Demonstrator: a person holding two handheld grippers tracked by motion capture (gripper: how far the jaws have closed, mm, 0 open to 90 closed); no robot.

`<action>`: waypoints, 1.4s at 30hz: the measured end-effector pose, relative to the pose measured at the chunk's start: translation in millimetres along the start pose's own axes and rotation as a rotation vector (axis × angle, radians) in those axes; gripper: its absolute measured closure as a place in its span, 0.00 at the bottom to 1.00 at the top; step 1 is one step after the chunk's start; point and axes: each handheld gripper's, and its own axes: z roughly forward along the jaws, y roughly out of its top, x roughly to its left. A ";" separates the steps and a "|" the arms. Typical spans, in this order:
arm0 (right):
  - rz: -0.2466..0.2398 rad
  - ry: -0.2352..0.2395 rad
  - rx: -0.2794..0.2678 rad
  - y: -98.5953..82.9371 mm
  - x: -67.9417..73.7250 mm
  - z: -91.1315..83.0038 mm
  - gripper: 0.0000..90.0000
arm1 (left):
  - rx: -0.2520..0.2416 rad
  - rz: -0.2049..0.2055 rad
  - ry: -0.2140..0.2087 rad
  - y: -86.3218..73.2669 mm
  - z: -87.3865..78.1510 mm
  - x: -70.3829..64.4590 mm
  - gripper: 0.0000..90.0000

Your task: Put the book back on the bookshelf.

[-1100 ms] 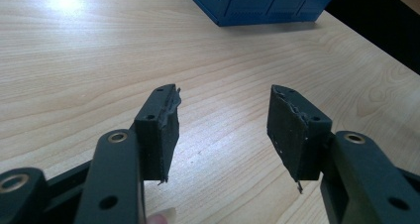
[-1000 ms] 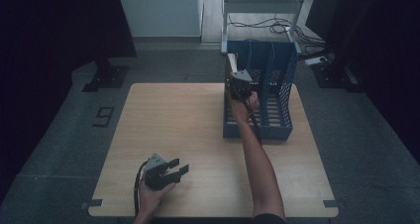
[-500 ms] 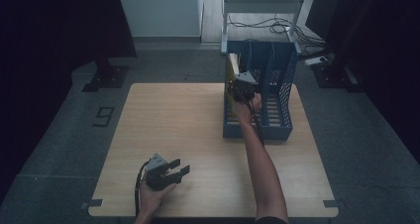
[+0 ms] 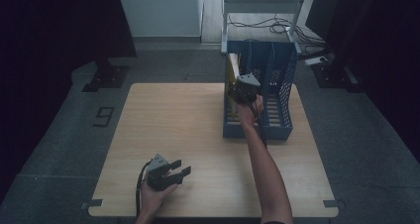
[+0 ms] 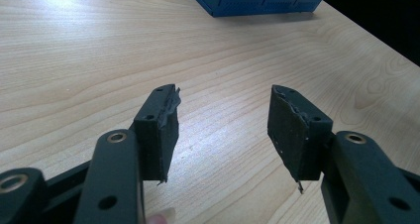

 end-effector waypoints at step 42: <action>-0.025 0.191 -0.034 -35.5 -14.8 -105.2 0.44 | -0.009 -0.011 -0.014 0.1 -2.3 1.3 0.42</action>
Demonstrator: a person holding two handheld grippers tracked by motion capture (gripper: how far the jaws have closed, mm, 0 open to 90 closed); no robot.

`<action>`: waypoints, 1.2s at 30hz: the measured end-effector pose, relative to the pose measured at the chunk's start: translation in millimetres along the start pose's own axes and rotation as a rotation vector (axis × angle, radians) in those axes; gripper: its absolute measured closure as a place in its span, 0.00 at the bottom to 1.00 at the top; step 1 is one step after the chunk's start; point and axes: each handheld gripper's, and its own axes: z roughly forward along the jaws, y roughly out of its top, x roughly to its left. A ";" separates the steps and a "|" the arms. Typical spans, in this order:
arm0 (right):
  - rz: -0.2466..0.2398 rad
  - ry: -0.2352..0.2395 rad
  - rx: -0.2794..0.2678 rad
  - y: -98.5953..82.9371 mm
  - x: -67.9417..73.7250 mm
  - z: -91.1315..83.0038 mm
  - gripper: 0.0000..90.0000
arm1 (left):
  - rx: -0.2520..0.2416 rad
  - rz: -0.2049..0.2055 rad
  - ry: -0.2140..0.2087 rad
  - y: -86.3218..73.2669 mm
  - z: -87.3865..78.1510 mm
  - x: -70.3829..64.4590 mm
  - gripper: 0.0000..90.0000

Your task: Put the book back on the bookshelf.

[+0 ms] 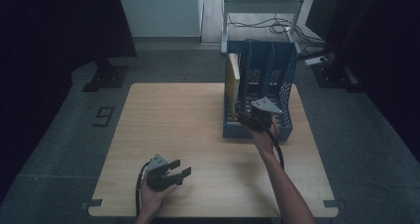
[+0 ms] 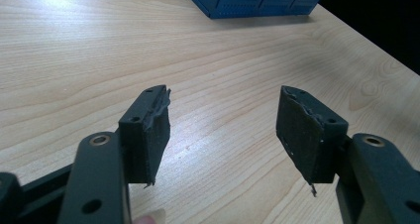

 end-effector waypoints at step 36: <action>0.004 0.079 0.152 -122.2 -20.4 -94.6 0.42 | 0.033 0.028 0.031 -2.0 3.2 0.9 0.40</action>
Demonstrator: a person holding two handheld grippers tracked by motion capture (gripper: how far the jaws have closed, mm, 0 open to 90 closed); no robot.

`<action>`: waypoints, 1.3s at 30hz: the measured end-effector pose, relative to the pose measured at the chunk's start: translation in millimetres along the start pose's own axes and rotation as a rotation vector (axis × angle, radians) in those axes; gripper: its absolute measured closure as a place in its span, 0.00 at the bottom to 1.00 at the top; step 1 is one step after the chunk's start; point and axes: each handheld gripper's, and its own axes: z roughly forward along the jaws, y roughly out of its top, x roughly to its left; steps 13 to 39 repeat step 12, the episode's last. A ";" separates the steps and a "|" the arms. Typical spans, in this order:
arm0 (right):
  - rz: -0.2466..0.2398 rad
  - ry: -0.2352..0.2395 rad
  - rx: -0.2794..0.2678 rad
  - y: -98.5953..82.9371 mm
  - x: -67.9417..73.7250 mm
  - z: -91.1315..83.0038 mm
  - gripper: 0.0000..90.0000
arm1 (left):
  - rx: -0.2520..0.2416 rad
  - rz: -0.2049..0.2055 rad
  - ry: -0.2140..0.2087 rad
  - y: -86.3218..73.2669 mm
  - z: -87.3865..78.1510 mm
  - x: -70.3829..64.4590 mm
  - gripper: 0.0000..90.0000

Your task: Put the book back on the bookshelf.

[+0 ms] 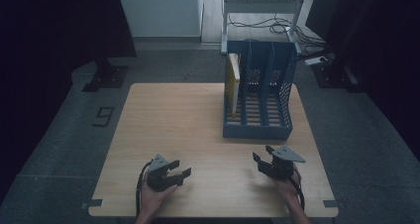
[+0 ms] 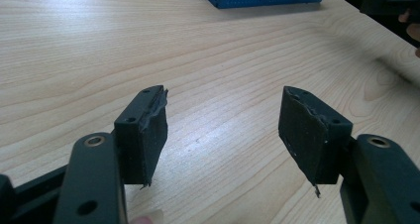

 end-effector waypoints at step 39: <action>0.006 0.005 0.007 -4.7 -2.6 -3.6 0.42 | -0.004 -0.004 0.006 -0.1 -0.6 1.7 0.40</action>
